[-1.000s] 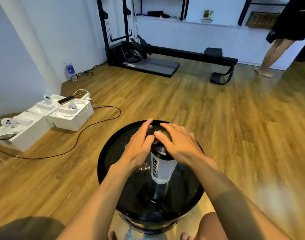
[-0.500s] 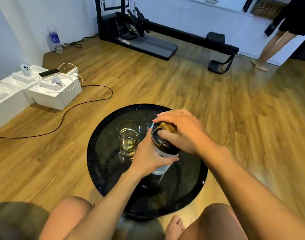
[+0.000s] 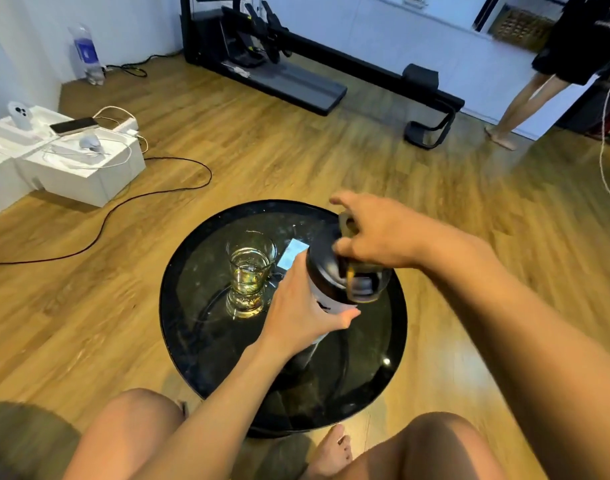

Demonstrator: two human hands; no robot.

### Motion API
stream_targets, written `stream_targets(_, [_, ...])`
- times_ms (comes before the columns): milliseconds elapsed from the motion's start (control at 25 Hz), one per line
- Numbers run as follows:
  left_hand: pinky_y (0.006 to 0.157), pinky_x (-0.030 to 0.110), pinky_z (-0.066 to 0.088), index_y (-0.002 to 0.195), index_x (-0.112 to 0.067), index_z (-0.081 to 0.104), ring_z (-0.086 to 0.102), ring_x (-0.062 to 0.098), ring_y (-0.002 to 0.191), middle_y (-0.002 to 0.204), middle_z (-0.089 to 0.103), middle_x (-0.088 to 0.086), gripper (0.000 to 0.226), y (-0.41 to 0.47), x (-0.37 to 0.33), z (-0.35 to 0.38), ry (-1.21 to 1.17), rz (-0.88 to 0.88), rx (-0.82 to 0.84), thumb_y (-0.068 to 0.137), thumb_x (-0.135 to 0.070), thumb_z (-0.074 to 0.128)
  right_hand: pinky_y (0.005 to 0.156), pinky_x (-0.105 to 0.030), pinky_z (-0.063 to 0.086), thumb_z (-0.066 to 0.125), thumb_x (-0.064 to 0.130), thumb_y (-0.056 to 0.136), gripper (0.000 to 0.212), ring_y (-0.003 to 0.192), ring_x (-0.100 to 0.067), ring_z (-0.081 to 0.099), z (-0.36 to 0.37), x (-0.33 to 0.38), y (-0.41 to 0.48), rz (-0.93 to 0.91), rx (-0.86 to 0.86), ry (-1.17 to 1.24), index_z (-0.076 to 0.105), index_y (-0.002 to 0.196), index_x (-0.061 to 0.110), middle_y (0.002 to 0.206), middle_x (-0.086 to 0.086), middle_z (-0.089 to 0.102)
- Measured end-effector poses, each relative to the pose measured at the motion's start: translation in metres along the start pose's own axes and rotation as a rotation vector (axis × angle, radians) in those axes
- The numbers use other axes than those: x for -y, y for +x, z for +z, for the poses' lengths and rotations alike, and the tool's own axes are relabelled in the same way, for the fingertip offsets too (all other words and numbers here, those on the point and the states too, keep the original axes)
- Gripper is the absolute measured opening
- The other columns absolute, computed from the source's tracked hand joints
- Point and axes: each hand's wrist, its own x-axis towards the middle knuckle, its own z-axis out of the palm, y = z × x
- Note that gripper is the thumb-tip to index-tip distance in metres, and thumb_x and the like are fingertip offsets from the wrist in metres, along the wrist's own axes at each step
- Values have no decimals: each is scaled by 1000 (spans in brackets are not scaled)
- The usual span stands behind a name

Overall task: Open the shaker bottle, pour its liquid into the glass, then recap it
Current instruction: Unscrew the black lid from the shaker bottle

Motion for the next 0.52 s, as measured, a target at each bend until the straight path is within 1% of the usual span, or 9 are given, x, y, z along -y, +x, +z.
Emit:
stream_targets(40, [86, 36, 53, 119, -33, 39, 60, 9, 106, 113, 61, -12, 80, 0, 0, 0, 11, -3, 8, 55, -46, 86, 99, -39, 44, 69, 47, 87, 69, 127, -35, 50, -5, 0, -4, 5, 25, 17, 43, 140, 10, 140, -16, 50])
stream_targets(80, [85, 35, 53, 118, -34, 38, 60, 8, 105, 113, 60, -12, 80, 1, 0, -1, 11, -7, 10, 55, -47, 86, 90, -39, 47, 72, 51, 83, 68, 119, -34, 53, -7, -3, -5, 28, 17, 2, 50, 131, 9, 127, -14, 55])
stream_targets(160, [86, 34, 53, 119, -33, 39, 59, 7, 106, 113, 60, -13, 83, 1, 2, -1, 3, -11, 1, 54, -49, 86, 72, -34, 46, 73, 51, 82, 45, 98, -31, 58, -7, -2, -7, -15, 7, -84, 61, 101, 12, 99, -10, 61])
stream_targets(200, [86, 34, 53, 120, -31, 39, 59, 8, 106, 114, 60, -12, 84, 1, 2, -1, 2, -11, -2, 53, -50, 86, 74, -33, 46, 74, 43, 84, 34, 100, -29, 60, -7, -4, -7, -55, 6, -107, 64, 103, 16, 101, -8, 64])
stream_targets(240, [86, 35, 54, 120, -31, 40, 60, 9, 106, 114, 60, -11, 85, 1, 3, 0, 5, -10, -6, 52, -51, 86, 83, -32, 47, 73, 32, 86, 35, 109, -27, 60, -8, -8, -6, -110, 34, -107, 65, 119, 22, 113, -4, 65])
stream_targets(280, [85, 36, 54, 120, -30, 40, 60, 10, 105, 113, 60, -11, 84, 2, 4, 0, 10, -8, -9, 52, -51, 86, 89, -27, 43, 71, 27, 87, 47, 118, -23, 56, -11, -5, -10, -168, 59, -73, 59, 133, 28, 125, 0, 61])
stream_targets(360, [86, 37, 54, 121, -30, 39, 60, 11, 105, 114, 60, -11, 85, 3, 5, 1, 22, -4, -5, 52, -52, 86, 93, -25, 35, 66, 46, 89, 59, 129, -21, 48, -9, -2, -14, -184, 25, 105, 49, 143, 30, 139, 0, 51])
stream_targets(440, [89, 38, 52, 127, -28, 37, 59, 13, 109, 118, 59, -9, 92, 5, 6, 1, 41, -1, 5, 52, -54, 84, 100, -37, 39, 47, 75, 84, 81, 133, -32, 45, 12, 2, -6, -33, -50, 158, 43, 147, 23, 146, -10, 44])
stream_targets(520, [90, 35, 50, 134, -24, 33, 57, 13, 110, 119, 56, -9, 100, 4, 6, 1, 59, 14, 12, 53, -54, 85, 104, -45, 37, 45, 73, 86, 82, 134, -39, 39, 33, 7, 0, 69, -32, 73, 38, 148, 19, 146, -13, 40])
